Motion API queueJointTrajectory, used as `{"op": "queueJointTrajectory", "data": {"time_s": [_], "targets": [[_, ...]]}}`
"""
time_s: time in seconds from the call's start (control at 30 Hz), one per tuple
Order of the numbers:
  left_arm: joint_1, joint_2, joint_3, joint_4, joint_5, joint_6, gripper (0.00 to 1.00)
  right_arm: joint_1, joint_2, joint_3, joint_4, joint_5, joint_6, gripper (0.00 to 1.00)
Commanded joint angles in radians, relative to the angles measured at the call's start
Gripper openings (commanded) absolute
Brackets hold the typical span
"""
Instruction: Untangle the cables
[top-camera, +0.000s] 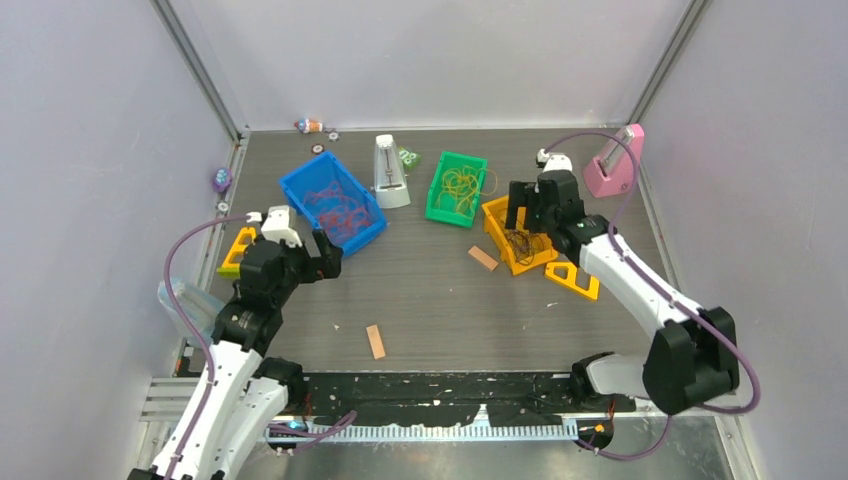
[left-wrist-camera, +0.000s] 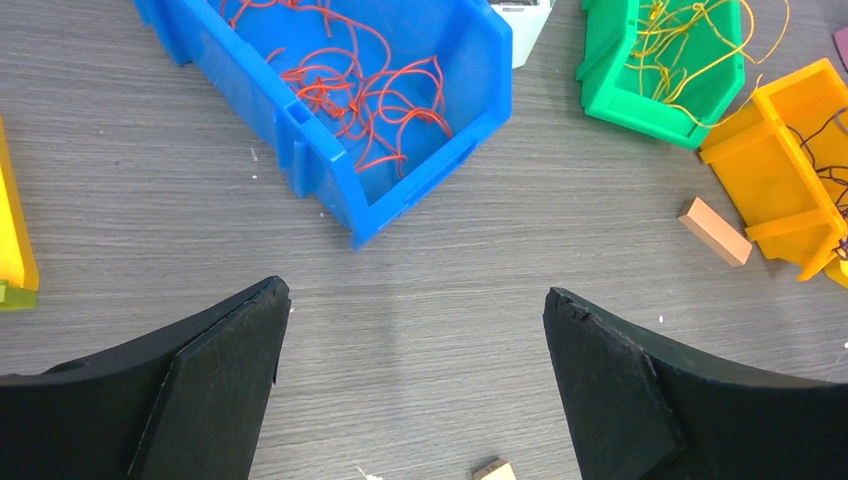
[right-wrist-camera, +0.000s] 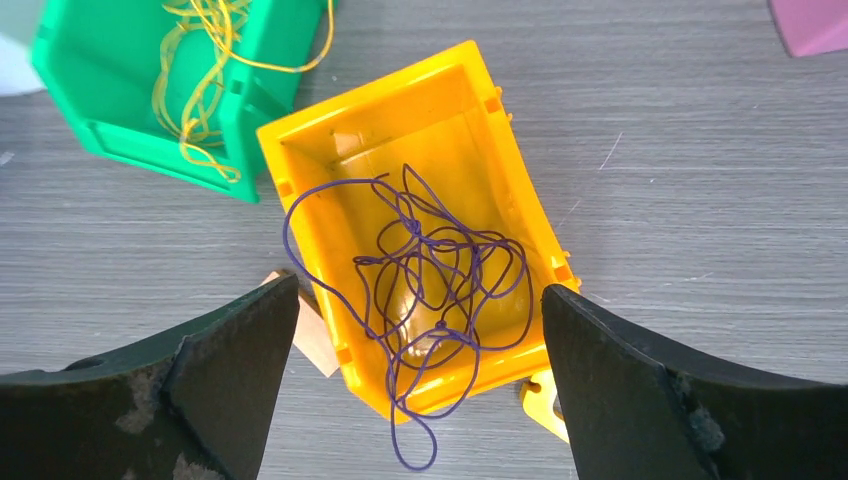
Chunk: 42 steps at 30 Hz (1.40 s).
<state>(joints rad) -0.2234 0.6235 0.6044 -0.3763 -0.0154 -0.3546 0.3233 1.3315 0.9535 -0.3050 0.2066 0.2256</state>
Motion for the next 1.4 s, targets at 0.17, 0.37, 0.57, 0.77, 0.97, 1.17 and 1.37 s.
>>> {"op": "queueJointTrajectory", "data": {"time_s": [0.17,0.37,0.57,0.77,0.97,1.17,1.37], "targets": [[-0.004,-0.116,-0.138,0.204,-0.048,0.075,1.00,-0.002,-0.328,-0.174,0.197,0.030,-0.020,0.95],[-0.004,-0.177,-0.250,0.324,-0.125,0.142,1.00,-0.002,-0.558,-0.403,0.434,0.028,-0.060,0.96],[-0.002,-0.200,-0.382,0.518,-0.193,0.188,0.99,-0.002,-0.728,-0.660,0.674,0.106,-0.158,0.97],[0.005,-0.090,-0.463,0.733,-0.280,0.285,1.00,-0.003,-0.646,-0.761,0.832,0.259,-0.322,0.98],[0.096,0.147,-0.568,1.115,-0.260,0.328,0.98,-0.031,-0.254,-0.937,1.530,0.358,-0.390,0.93],[0.153,0.355,-0.528,1.334,-0.151,0.350,0.97,-0.072,-0.022,-0.893,1.690,0.298,-0.398,0.92],[0.159,0.627,-0.542,1.642,-0.162,0.406,0.98,-0.145,0.049,-0.795,1.551,0.245,-0.342,0.95]]}}
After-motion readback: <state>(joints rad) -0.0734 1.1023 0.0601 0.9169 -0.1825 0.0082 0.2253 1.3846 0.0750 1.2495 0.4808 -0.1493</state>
